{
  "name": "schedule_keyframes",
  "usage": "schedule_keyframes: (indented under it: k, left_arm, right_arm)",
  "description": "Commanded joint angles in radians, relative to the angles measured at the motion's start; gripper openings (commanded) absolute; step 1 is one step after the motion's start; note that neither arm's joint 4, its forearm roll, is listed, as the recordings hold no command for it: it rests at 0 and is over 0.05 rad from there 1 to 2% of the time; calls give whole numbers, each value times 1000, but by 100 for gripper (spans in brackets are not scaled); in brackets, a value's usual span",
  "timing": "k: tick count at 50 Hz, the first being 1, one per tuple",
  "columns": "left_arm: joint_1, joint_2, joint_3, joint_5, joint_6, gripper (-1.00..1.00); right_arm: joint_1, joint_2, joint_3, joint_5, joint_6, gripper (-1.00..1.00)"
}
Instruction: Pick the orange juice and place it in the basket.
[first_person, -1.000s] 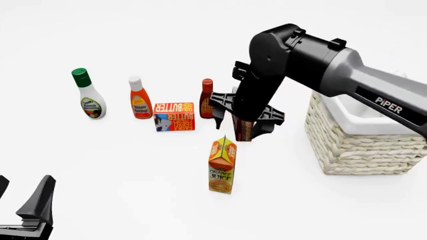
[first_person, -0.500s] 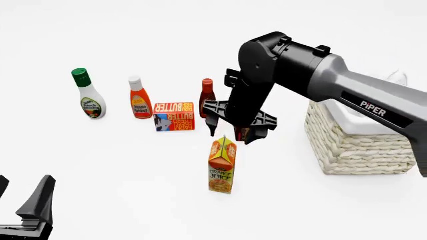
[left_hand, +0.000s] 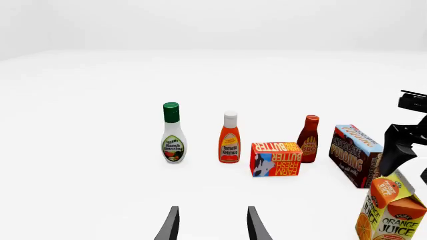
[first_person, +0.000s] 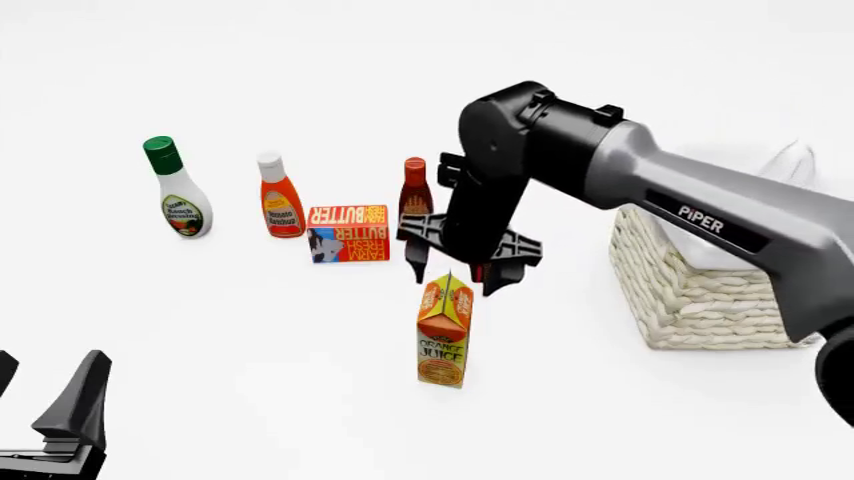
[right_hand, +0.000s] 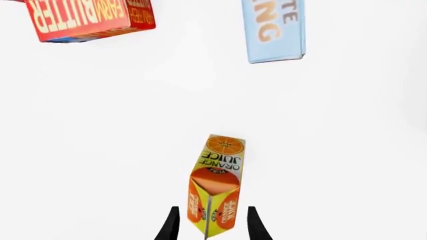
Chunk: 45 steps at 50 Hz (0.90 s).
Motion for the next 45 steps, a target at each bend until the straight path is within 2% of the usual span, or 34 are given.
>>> schedule_keyframes:
  k: [1, 45]
  left_arm:
    - [0, -2, 1, 1, 1, 100]
    - [0, -2, 1, 1, 1, 100]
  right_arm:
    - [5, 13, -1, 1, -1, 100]
    - [26, 28, 32, -14, 15, 100]
